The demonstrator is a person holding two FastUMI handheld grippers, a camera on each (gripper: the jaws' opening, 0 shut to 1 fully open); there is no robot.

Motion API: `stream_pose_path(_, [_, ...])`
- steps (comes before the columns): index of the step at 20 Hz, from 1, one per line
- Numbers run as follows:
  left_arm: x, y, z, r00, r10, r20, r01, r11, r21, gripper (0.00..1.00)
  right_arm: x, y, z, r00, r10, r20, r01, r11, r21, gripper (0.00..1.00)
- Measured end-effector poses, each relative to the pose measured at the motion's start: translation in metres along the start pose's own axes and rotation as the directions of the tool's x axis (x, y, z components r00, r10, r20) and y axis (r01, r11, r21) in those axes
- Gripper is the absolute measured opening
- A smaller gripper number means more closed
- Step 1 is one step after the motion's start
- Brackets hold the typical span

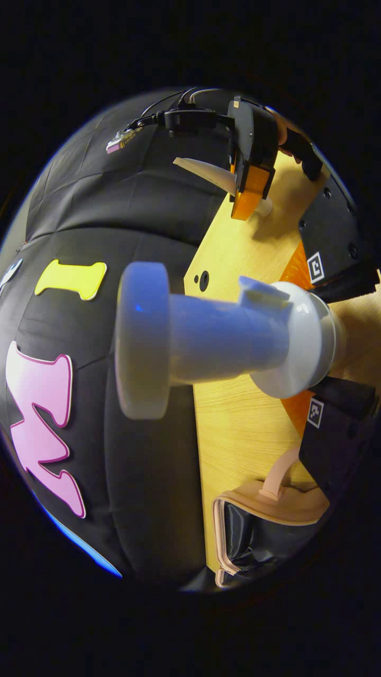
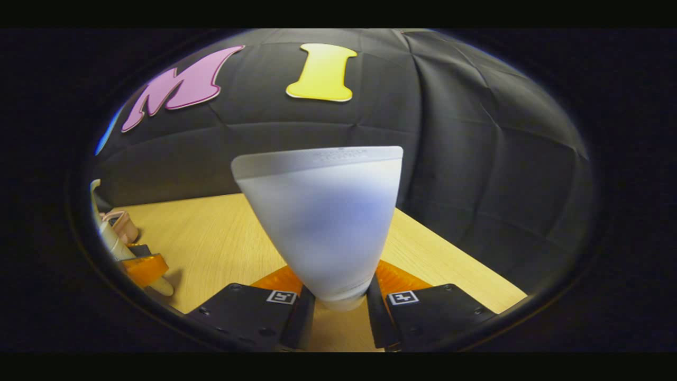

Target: First open the suitcase, pack the skin care products into it, and then close the suitcase.

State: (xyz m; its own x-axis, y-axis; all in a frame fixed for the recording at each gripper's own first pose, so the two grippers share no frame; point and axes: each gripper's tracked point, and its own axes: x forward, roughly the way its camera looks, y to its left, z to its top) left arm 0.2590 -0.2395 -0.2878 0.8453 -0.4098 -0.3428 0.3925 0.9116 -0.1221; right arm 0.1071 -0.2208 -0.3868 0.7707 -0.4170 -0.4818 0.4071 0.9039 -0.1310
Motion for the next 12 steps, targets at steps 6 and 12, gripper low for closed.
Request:
stream_pose_path(6, [-0.031, 0.010, 0.032, 0.997, -0.001, 0.073, 0.004, 0.999, -0.042, 0.64, -0.041, 0.026, 0.045, 0.990, 0.106, 0.090, -0.101, 0.993, -0.061, 0.47])
stream_pose_path(12, [-0.116, 0.067, 0.079, 0.990, 0.084, 0.117, -0.072, 0.992, -0.104, 0.63, -0.114, 0.087, 0.084, 0.954, 0.276, 0.116, -0.260, 0.956, -0.134, 0.47])
